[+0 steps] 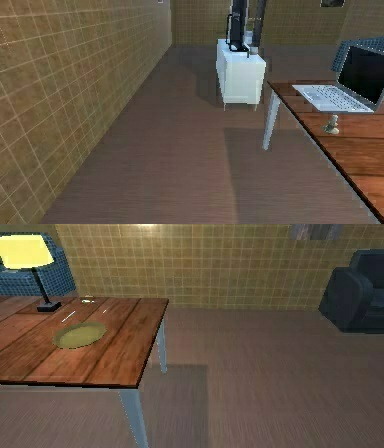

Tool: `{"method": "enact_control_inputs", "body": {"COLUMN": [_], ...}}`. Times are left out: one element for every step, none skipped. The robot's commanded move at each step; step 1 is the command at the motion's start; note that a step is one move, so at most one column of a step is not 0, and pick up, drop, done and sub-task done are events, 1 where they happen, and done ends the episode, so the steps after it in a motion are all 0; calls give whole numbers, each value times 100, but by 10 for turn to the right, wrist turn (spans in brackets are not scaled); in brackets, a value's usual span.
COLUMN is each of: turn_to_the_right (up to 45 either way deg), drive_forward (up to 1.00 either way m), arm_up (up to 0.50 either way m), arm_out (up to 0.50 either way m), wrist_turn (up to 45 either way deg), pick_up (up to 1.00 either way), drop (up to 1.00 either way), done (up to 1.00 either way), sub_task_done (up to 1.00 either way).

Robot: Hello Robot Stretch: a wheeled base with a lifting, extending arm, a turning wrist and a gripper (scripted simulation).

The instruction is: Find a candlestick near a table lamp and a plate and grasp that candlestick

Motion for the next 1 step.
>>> {"method": "enact_control_inputs", "body": {"turn_to_the_right": [60], "drive_forward": [0], "arm_up": [0], "arm_out": [0], "wrist_turn": [0], "pick_up": [0], "drop": [0], "done": [0], "sub_task_done": [0]}}
